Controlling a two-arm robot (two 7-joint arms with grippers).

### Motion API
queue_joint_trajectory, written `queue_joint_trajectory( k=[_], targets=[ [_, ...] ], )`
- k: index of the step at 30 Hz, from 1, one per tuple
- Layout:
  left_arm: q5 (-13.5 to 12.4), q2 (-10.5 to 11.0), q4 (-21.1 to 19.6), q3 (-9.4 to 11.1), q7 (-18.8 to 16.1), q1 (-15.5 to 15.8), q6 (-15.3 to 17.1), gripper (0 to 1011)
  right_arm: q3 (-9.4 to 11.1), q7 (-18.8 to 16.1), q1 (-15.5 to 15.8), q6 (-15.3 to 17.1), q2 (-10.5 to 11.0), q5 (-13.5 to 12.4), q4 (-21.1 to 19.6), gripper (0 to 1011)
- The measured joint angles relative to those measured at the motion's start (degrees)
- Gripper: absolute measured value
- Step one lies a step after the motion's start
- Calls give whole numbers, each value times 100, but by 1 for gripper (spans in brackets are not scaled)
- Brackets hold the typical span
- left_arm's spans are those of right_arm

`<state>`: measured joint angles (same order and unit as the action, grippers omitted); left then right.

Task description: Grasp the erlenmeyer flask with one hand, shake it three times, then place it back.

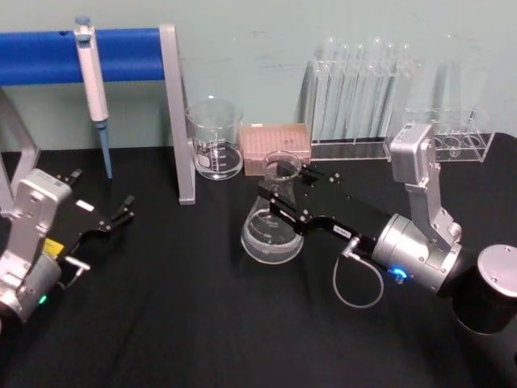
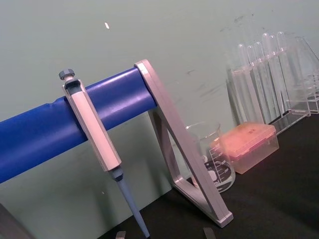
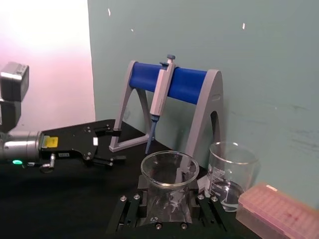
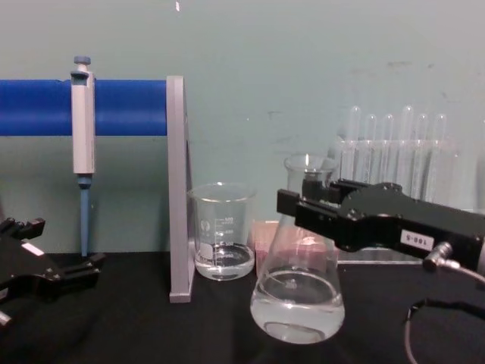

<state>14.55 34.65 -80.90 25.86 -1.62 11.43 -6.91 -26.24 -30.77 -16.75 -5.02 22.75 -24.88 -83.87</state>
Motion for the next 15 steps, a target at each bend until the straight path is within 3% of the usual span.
queue_joint_trajectory(
  k=[15],
  targets=[
    [0, 0, 0, 0, 0, 0, 0, 1001, -178, -319, -217, -247, -160, 83, 677, 449]
  ],
)
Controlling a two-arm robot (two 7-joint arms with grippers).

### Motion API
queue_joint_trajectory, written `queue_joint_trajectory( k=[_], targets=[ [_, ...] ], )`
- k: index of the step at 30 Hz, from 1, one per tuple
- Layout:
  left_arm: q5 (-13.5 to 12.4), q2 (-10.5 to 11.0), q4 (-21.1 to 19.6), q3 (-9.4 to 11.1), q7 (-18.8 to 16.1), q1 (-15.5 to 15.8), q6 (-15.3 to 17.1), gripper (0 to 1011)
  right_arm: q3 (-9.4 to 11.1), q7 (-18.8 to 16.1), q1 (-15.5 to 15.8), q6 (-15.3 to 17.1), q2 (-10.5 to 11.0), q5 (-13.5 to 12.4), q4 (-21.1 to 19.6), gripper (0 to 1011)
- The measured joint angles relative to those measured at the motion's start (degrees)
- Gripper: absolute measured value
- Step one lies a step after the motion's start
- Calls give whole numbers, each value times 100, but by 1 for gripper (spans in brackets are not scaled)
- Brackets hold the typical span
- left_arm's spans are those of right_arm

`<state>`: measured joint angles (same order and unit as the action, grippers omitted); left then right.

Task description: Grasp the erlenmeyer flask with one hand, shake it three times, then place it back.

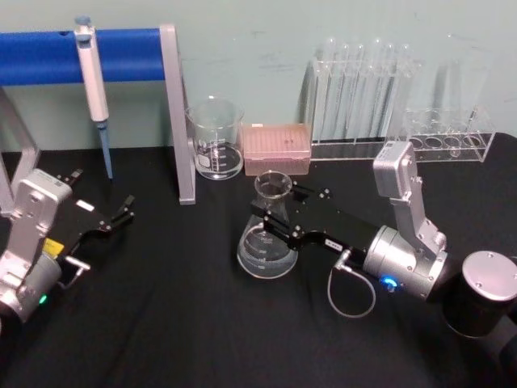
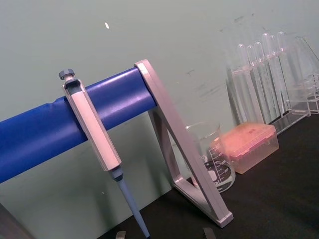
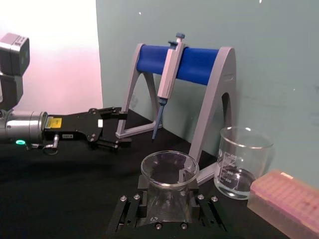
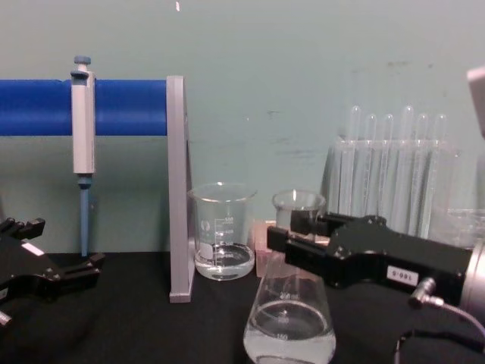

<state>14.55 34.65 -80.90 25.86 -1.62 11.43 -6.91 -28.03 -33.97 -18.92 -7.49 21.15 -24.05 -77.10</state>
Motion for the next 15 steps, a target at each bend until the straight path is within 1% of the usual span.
queue_joint_trajectory(
  k=[9, 15],
  targets=[
    [0, 0, 0, 0, 0, 0, 0, 1001, -105, -180, -113, -134, -82, 27, 352, 449],
    [0, 0, 0, 0, 0, 0, 0, 1001, -152, -262, -155, -184, -112, 37, 496, 449]
  ],
)
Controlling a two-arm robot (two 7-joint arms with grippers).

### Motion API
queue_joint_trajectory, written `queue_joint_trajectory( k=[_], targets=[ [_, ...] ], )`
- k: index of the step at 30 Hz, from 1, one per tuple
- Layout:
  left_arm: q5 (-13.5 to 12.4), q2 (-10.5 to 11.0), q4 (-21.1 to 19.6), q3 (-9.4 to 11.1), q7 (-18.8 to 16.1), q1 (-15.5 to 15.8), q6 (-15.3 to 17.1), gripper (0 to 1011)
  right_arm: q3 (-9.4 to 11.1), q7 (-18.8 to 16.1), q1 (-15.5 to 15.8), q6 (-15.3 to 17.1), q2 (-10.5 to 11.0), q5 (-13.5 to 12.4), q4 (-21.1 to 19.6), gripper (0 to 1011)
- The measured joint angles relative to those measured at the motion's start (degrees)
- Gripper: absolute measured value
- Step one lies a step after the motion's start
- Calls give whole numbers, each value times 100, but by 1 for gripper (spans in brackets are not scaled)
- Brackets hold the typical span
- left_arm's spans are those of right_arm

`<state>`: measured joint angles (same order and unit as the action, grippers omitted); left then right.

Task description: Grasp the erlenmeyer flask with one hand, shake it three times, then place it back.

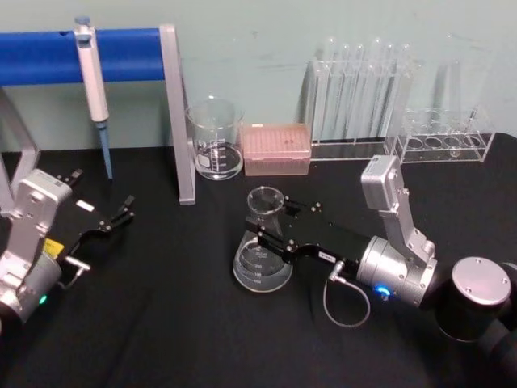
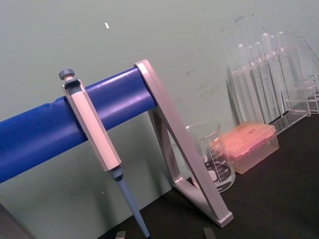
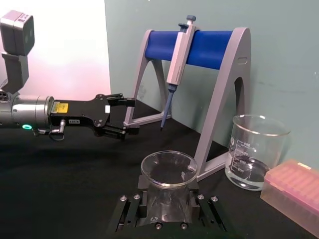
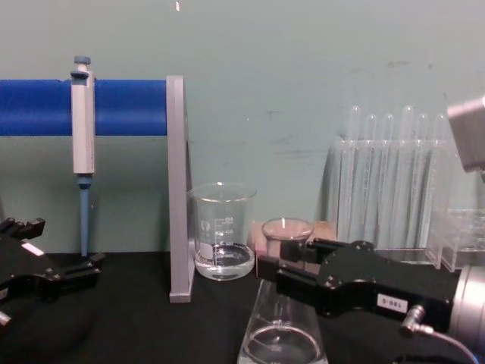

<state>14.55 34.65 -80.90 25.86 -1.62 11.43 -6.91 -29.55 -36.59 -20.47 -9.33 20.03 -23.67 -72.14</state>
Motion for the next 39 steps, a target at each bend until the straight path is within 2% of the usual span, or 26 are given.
queue_joint_trajectory(
  k=[9, 39],
  targets=[
    [0, 0, 0, 0, 0, 0, 0, 1001, -25, -20, 1, -38, -33, 5, 121, 449],
    [0, 0, 0, 0, 0, 0, 0, 1001, -8, 46, 63, 10, -32, 21, 82, 449]
  ],
)
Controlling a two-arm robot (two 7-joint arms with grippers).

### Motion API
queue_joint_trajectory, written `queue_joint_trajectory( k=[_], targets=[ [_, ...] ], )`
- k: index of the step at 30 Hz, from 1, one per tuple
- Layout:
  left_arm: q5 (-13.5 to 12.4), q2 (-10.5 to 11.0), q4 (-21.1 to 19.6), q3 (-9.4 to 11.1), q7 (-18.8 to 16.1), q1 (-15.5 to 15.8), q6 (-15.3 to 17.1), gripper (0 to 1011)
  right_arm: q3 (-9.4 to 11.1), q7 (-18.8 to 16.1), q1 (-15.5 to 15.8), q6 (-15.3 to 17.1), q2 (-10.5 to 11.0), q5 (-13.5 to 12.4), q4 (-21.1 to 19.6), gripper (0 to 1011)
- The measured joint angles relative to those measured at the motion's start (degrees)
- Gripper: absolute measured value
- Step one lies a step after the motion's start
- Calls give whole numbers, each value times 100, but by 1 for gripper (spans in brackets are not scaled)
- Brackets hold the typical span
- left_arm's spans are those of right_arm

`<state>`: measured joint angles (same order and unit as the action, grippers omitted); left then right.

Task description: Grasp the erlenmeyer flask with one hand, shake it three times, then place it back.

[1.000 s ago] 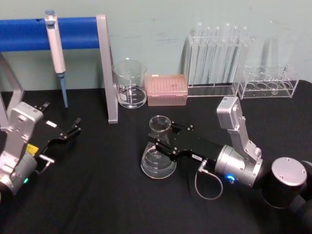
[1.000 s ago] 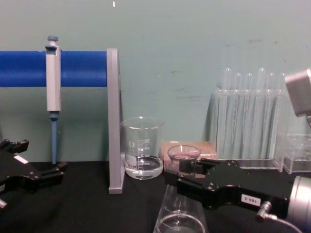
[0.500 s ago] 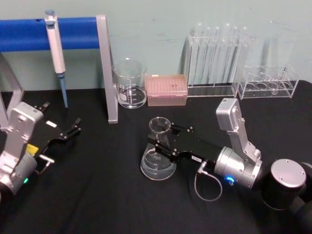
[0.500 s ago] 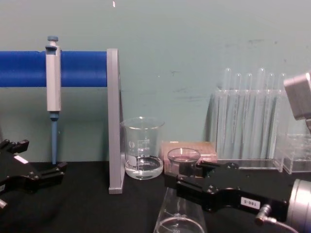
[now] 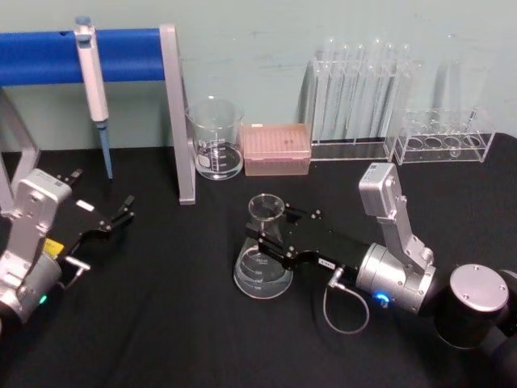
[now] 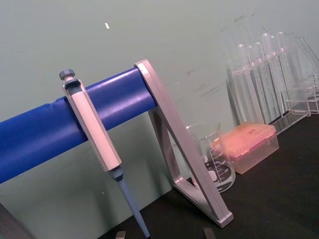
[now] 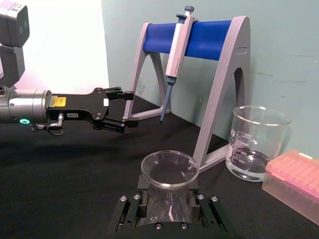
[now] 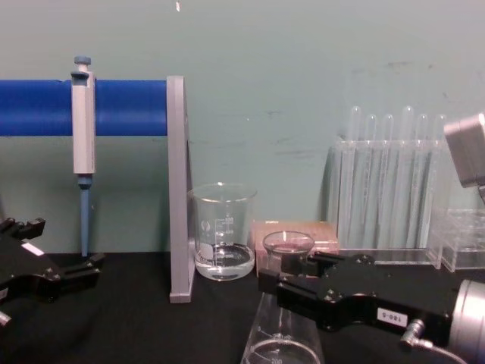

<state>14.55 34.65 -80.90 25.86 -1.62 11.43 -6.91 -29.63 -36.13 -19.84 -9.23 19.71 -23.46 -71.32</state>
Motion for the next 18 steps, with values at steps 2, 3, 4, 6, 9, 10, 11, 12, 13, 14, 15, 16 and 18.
queue_joint_trajectory(
  k=[2, 3, 4, 6, 9, 10, 11, 12, 13, 14, 15, 16, 18],
  targets=[
    [0, 0, 0, 0, 0, 0, 0, 1001, 0, -1, -1, 1, 0, 0, 1, 449],
    [0, 0, 0, 0, 0, 0, 0, 1001, 0, -1, -2, 2, 0, 0, 2, 450],
    [0, 0, 0, 0, 0, 0, 0, 1001, 0, -1, -2, 2, 0, 0, 2, 449],
    [0, 0, 0, 0, 0, 0, 0, 1001, 0, -1, -3, 4, 0, 0, 3, 449],
    [0, 0, 0, 0, 0, 0, 0, 1001, 0, -2, -5, 7, 0, 0, 5, 449],
    [0, 0, 0, 0, 0, 0, 0, 1001, 0, -3, -5, 7, 0, 0, 5, 449],
    [0, 0, 0, 0, 0, 0, 0, 1001, -1, -3, -6, 8, 0, 0, 6, 449],
    [0, 0, 0, 0, 0, 0, 0, 1001, -1, -4, -6, 8, 0, 0, 7, 449],
    [0, 0, 0, 0, 0, 0, 0, 1001, 0, -4, -6, 9, 0, 0, 7, 451],
    [0, 0, 0, 0, 0, 0, 0, 1001, 0, -4, -6, 9, 0, 0, 7, 451],
    [0, 0, 0, 0, 0, 0, 0, 1001, 0, -5, -6, 10, 0, 0, 8, 468],
    [0, 0, 0, 0, 0, 0, 0, 1001, -1, -5, -6, 13, 0, 2, 10, 482],
    [0, 0, 0, 0, 0, 0, 0, 1001, -1, -6, -6, 23, 0, 10, 13, 561]
  ],
)
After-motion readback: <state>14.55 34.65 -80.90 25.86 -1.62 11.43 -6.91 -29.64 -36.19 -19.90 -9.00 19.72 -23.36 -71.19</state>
